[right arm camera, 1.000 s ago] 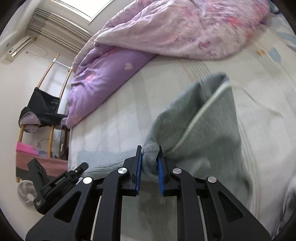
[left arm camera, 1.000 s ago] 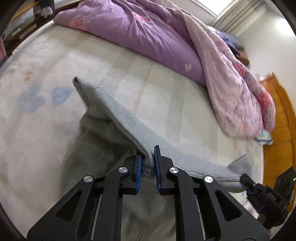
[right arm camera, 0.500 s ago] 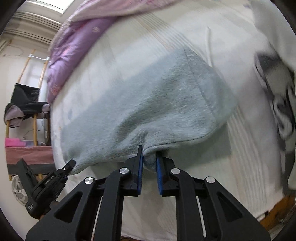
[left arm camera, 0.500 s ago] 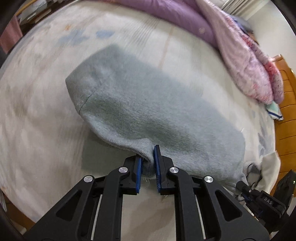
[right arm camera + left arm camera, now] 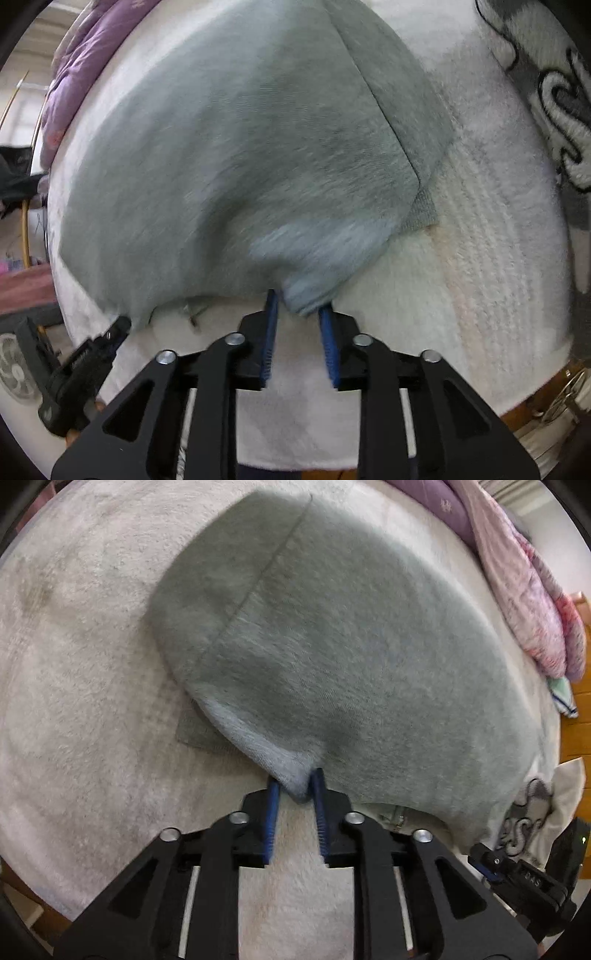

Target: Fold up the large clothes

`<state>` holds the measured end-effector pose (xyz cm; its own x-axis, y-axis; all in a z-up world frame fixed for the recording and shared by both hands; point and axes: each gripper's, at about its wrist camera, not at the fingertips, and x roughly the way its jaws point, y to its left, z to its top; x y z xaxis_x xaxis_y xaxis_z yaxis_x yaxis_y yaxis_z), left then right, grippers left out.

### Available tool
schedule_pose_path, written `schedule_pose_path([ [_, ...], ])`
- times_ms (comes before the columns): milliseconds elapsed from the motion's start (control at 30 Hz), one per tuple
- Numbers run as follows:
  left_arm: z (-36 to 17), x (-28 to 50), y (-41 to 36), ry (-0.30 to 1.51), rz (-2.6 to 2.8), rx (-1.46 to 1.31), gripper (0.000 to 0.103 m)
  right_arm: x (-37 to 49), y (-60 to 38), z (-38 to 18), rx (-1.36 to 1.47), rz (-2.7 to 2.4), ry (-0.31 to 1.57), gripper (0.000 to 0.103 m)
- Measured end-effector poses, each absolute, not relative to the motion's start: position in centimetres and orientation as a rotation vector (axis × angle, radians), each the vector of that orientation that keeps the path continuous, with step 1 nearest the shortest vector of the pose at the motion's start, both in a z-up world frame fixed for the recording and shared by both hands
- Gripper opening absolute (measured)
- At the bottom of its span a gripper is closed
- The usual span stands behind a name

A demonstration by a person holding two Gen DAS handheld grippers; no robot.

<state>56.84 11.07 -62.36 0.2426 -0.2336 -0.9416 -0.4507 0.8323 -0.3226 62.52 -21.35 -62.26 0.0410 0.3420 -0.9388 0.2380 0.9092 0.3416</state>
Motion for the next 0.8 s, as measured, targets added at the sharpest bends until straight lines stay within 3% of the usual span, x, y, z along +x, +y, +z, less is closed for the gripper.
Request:
schedule_pose_path([
  [100, -60.8, 55.7, 12.5, 1.288, 0.18, -0.635, 0.059, 62.0, -20.8, -58.7, 0.403, 0.126, 1.506, 0.025],
  [200, -59.8, 54.9, 14.4, 1.241, 0.2, -0.684, 0.062, 63.1, -18.6, -55.4, 0.342, 0.201, 1.376, 0.023],
  [233, -60.0, 54.7, 15.1, 1.239, 0.215, -0.705, 0.063, 63.5, -17.8, -54.7, 0.322, 0.242, 1.323, 0.02],
  [267, -60.3, 54.5, 15.7, 1.239, 0.228, -0.713, 0.063, 63.7, -17.2, -54.5, 0.303, 0.269, 1.29, 0.01],
  [367, -61.3, 54.2, 17.4, 1.25, 0.279, -0.75, 0.063, 67.0, -13.8, -55.0, 0.267, 0.323, 1.222, 0.003],
  [567, -63.3, 54.5, 19.2, 1.252, 0.288, -0.789, 0.063, 73.3, -7.9, -61.6, 0.048, 0.295, 1.261, 0.002],
  [800, -65.0, 55.7, 18.9, 1.242, 0.262, -0.842, 0.063, 76.0, -9.3, -64.2, 0.13, 0.28, 1.299, 0.0],
])
